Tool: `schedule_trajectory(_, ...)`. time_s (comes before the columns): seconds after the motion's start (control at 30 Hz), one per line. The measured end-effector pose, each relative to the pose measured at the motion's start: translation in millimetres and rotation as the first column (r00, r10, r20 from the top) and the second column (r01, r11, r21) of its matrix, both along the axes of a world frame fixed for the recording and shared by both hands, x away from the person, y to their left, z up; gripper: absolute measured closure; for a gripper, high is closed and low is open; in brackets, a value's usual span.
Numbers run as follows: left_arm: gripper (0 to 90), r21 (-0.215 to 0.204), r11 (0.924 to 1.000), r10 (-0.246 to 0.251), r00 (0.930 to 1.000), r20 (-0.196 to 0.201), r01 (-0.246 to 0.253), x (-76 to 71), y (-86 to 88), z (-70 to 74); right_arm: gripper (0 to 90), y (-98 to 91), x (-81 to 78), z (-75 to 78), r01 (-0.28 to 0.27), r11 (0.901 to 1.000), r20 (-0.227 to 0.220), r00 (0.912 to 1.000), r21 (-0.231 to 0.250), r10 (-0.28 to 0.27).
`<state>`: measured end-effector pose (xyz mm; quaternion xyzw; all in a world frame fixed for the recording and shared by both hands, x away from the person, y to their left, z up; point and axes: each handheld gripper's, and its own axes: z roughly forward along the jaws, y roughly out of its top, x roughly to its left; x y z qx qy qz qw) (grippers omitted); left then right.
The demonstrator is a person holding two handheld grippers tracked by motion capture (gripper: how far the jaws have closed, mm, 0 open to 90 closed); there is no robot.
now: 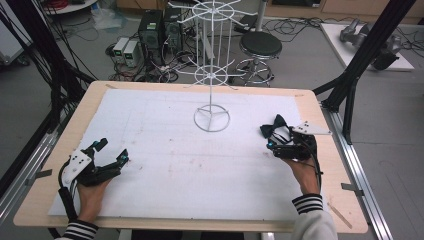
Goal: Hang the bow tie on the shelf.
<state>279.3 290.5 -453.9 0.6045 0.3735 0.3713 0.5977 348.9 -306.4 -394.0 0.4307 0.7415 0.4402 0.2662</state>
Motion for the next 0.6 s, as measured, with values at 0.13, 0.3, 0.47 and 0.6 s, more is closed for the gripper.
schedule_trajectory(0.13, 16.4, 0.002, 1.0, 0.001, 1.0, -0.002, -0.001, 0.1, 0.2, 0.1, 4.7, -2.2, 10.0, 3.6, -0.009, 0.9995, -0.038, 0.9992, -0.032, 0.008)
schedule_trajectory(0.3, 16.4, 0.0, 1.0, 0.002, 1.0, -0.003, -0.002, 0.3, 0.2, 0.0, 5.4, -1.6, 20.1, 3.9, -0.018, 0.9982, -0.071, 0.9973, -0.058, 0.014)
schedule_trajectory(0.47, 16.4, -0.002, 1.0, 0.003, 1.0, -0.001, -0.003, 0.2, 0.0, -0.1, 6.2, 0.5, 28.1, 8.6, -0.031, 0.9924, -0.099, 0.9949, -0.119, 0.019)
schedule_trajectory(0.6, 16.4, 0.0, 1.0, 0.002, 1.0, -0.003, -0.002, 0.2, 0.1, 0.1, 6.5, -0.9, 37.7, 10.0, -0.03, 0.9911, -0.124, 0.9922, -0.129, 0.014)
